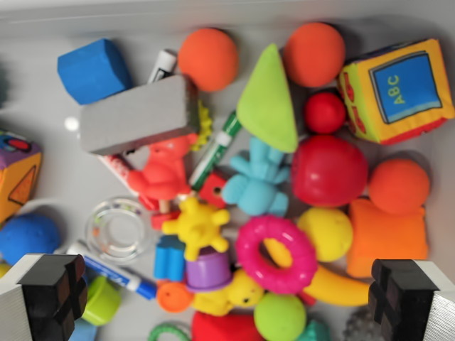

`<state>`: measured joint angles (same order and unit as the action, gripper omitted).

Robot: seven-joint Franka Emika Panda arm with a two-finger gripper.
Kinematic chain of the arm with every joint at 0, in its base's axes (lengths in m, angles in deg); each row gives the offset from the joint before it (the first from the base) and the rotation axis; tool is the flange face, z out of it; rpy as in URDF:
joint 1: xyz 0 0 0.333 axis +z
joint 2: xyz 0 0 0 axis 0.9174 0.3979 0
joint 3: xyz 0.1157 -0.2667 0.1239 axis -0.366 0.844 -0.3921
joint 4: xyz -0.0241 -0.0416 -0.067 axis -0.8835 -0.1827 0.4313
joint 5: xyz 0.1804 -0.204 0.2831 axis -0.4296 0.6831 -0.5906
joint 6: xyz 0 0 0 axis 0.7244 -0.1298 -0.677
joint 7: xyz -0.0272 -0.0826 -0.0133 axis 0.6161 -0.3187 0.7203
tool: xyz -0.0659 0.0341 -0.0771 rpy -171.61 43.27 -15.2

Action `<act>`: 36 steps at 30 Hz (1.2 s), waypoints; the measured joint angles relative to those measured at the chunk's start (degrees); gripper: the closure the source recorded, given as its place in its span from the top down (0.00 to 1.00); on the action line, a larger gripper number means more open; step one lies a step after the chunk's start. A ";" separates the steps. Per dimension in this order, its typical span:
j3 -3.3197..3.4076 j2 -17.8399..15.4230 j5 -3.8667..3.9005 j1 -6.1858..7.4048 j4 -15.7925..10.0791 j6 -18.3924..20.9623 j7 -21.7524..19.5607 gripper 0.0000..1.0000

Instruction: Pick an object from the bin

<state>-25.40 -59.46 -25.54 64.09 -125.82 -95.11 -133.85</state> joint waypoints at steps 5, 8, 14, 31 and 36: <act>0.00 0.00 0.00 0.00 0.00 0.00 0.00 1.00; 0.00 0.00 0.00 0.00 0.00 0.00 0.00 1.00; 0.00 0.00 0.00 0.00 -0.01 0.00 0.00 1.00; -0.48 1.33 0.00 0.37 -0.32 -1.33 0.56 1.00; -0.75 2.06 0.00 0.61 -0.47 -2.16 0.89 1.00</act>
<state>-26.15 -57.39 -25.54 64.70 -126.30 -97.27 -132.96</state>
